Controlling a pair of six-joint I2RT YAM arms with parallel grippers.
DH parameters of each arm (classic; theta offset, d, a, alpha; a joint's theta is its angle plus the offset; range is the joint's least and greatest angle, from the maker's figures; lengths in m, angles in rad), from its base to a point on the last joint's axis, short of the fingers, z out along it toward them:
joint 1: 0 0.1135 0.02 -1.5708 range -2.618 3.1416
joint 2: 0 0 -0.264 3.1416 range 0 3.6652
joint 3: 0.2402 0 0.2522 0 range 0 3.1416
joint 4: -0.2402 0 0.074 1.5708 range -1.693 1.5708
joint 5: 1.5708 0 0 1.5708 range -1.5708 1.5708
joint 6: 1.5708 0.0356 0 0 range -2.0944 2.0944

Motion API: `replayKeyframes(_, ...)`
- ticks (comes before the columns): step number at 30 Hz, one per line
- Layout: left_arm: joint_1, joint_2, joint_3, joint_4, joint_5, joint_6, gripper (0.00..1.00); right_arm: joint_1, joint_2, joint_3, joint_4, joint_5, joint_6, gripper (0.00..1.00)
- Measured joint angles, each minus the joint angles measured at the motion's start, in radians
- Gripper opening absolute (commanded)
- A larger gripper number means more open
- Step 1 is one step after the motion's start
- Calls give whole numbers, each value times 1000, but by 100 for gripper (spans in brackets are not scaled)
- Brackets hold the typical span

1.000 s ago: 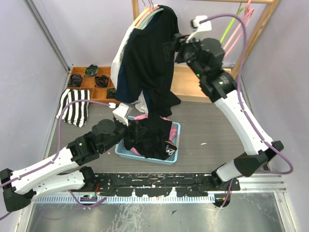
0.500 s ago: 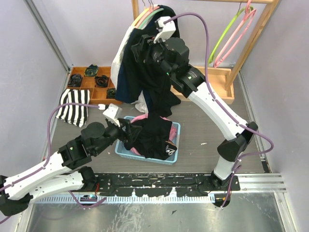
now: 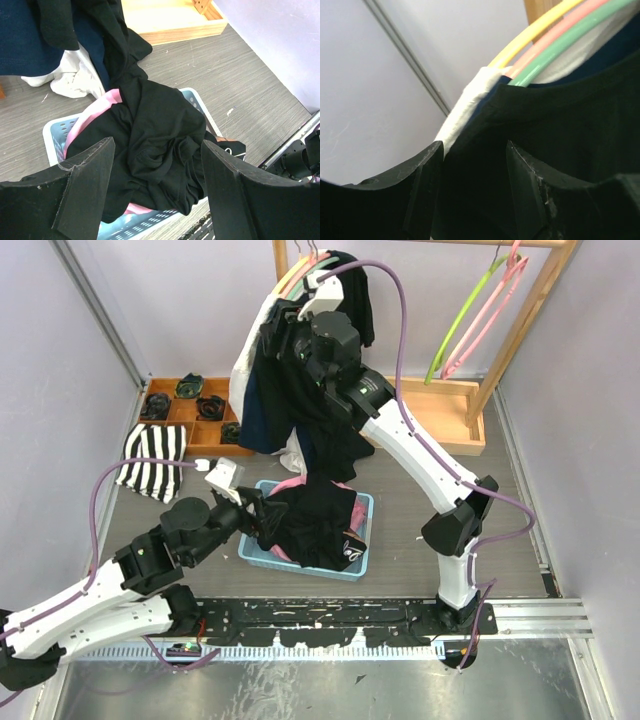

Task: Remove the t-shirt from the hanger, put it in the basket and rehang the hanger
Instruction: Pick up the hanger from the clothesline.

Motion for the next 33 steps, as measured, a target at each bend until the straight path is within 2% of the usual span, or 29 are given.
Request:
replayKeyframes(11, 0, 6, -1, -3, -2, 0, 77, 13, 7, 22, -63, 132, 18, 49)
replayKeyframes(33, 0, 39, -1, 9, 2, 1, 77, 3, -99, -17, -223, 412, -61, 54)
